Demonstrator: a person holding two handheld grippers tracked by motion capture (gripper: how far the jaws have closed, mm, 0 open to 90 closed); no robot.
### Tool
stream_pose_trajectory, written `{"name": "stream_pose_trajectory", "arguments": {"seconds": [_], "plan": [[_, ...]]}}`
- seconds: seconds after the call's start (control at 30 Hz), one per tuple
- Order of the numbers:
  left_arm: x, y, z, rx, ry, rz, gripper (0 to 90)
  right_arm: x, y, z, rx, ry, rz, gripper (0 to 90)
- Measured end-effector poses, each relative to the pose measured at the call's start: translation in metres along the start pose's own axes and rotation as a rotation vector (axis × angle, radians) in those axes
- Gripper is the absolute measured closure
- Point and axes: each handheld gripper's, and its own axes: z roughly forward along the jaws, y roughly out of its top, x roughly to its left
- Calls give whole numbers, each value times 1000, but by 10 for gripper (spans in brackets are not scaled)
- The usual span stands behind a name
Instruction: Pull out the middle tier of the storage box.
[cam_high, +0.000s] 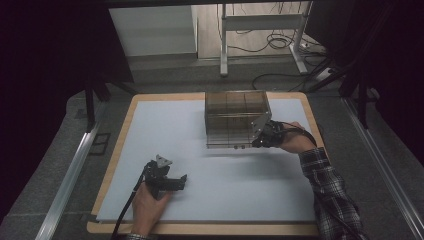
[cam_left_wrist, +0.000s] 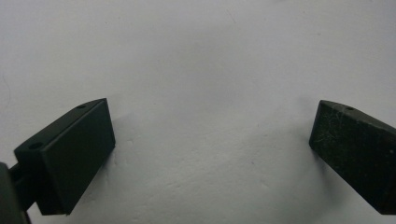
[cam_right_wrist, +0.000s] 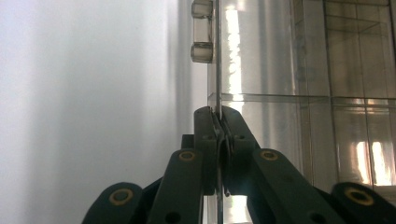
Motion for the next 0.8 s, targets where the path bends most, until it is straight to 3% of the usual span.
{"name": "stream_pose_trajectory", "arguments": {"seconds": [0.8], "plan": [[0,0,0,0,0,0,0,6,0,3,10,-37,-11,746]]}}
